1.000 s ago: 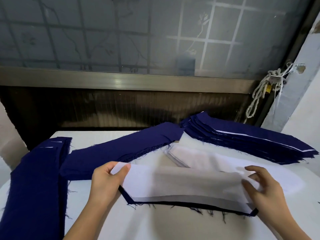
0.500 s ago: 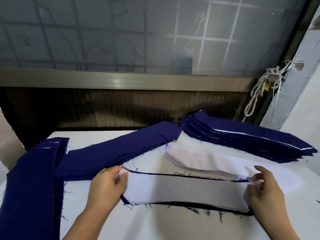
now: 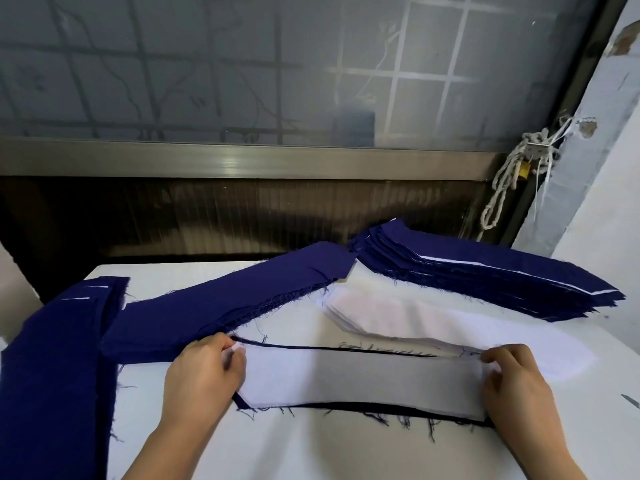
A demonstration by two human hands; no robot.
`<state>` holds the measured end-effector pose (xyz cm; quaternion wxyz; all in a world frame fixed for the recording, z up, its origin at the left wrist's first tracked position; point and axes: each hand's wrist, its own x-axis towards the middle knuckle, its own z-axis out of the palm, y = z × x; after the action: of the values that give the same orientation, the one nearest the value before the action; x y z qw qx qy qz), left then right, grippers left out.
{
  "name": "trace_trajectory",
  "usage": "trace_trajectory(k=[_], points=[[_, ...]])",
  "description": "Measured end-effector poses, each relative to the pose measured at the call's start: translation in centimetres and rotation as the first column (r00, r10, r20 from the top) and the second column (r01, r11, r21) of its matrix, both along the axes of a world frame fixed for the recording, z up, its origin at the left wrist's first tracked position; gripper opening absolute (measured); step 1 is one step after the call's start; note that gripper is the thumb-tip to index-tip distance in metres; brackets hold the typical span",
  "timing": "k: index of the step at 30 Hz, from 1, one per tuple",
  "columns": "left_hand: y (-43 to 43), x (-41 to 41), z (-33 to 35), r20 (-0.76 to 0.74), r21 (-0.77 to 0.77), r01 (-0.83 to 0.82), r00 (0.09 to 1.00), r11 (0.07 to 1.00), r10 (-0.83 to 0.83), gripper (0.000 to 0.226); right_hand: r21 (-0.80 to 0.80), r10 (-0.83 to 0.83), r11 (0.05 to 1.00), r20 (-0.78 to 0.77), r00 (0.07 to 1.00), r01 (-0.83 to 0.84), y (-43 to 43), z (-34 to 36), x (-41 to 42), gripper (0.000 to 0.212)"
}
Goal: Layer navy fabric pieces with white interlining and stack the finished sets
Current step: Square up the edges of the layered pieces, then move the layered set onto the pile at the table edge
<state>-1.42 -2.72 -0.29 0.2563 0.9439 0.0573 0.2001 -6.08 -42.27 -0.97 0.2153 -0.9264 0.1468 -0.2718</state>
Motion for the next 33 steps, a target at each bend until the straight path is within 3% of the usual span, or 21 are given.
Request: trace_trajectory(k=[9, 16, 22, 26, 30, 33], points=[[0.1, -0.1, 0.1, 0.018, 0.049, -0.054, 0.998, 0.997, 0.053, 0.018, -0.033, -0.021, 0.999, 0.019, 1.0, 0.022, -0.1, -0.2, 0.2, 0.029], [-0.2, -0.4, 0.5, 0.055, 0.148, -0.126, 0.991, 0.981, 0.119, 0.017, -0.24, -0.1, 0.965, 0.021, 0.995, 0.103, -0.6, -0.6, 0.5, 0.035], [-0.6, -0.9, 1.3, 0.141, 0.299, -0.047, 0.99, 0.953, 0.004, 0.025, -0.257, -0.097, 0.963, -0.03, 0.995, 0.086, -0.2, -0.5, 0.3, 0.036], [2.4, 0.4, 3.2, 0.188, 0.29, -0.186, 0.973, 0.939, 0.135, 0.011, -0.238, -0.11, 0.967, -0.077, 0.991, 0.089, 0.1, 0.1, 0.3, 0.029], [7.8, 2.5, 5.7, -0.049, 0.452, -0.293, 0.935, 0.842, 0.352, 0.027, -0.23, -0.098, 0.971, -0.132, 0.986, 0.065, 0.2, 0.4, 0.2, 0.024], [9.8, 3.5, 5.8, -0.203, 0.329, -0.262, 0.919, 0.907, 0.339, 0.021, -0.221, -0.069, 0.975, -0.13, 0.989, 0.039, 0.2, 0.2, 0.0, 0.024]])
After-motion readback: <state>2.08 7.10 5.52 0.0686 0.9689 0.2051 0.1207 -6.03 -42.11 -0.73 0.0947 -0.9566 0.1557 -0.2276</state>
